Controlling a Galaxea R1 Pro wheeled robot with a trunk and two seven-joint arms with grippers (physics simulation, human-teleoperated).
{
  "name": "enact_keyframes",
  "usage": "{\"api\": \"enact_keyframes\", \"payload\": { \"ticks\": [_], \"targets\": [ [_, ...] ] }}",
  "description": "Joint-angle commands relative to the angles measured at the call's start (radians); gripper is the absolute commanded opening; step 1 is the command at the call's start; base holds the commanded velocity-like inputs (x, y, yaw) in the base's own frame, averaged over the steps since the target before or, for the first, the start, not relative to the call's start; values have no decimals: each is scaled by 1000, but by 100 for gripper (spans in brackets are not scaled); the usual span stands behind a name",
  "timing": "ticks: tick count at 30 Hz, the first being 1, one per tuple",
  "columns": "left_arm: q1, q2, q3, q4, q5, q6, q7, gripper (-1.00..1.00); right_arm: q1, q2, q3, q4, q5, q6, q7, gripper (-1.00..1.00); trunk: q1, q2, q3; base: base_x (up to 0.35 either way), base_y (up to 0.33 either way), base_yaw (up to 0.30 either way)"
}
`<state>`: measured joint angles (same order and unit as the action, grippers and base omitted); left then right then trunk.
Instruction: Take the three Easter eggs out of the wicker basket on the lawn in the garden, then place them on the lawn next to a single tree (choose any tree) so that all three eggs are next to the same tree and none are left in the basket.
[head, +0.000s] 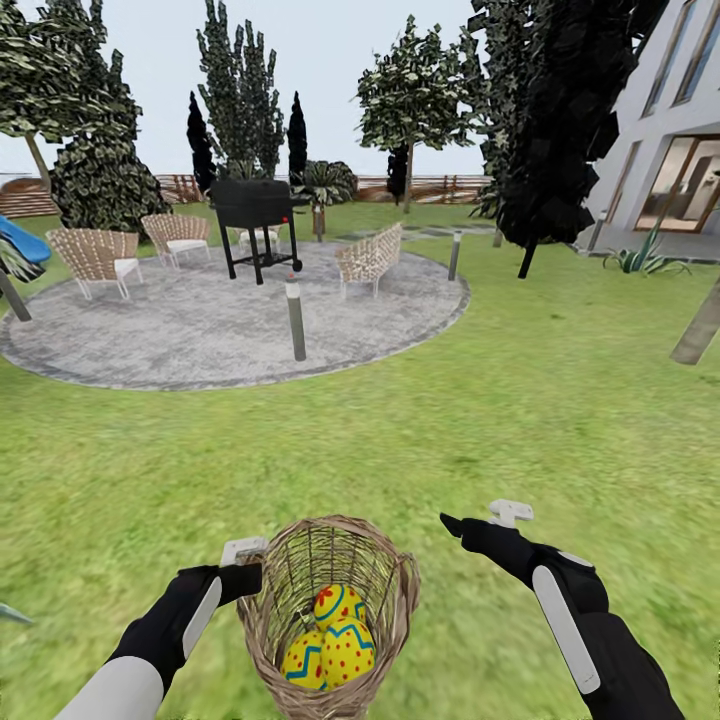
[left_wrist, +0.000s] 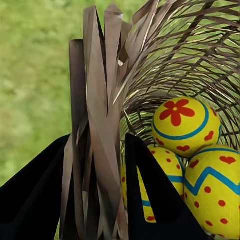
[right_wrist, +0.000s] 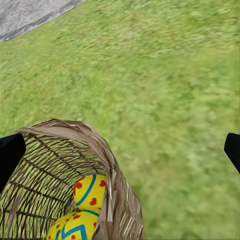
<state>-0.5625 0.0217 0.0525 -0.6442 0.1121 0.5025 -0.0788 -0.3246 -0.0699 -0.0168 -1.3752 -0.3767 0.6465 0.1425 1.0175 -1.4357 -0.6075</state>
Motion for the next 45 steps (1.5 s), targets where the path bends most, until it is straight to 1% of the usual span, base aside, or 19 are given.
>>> {"api": "enact_keyframes", "payload": {
  "ticks": [1,6,10,32,41,45],
  "targets": [
    [0,0,3,-2,15,7,-1,-100,-1,0,-2,-1,1,5,5,100,-4,7,1,0,0,0],
    [0,0,3,-2,15,7,-1,-100,-1,-1,-3,-1,1,5,5,100,-23,42,11,0,0,0],
    [0,0,3,-2,15,7,-1,-100,-1,-1,-9,-1,1,5,5,100,-39,70,23,0,0,0],
    [0,0,5,-9,15,5,-1,-100,-1,-1,-12,-1,1,4,6,100,-123,224,92,0,0,0],
    [0,1,6,-11,15,5,-1,-100,-1,-1,-13,-1,1,4,6,100,-123,224,92,5,0,0],
    [0,1,6,-6,15,5,3,-100,-1,-1,-12,-1,1,4,6,100,-123,224,92,256,-93,0]
  ]
}}
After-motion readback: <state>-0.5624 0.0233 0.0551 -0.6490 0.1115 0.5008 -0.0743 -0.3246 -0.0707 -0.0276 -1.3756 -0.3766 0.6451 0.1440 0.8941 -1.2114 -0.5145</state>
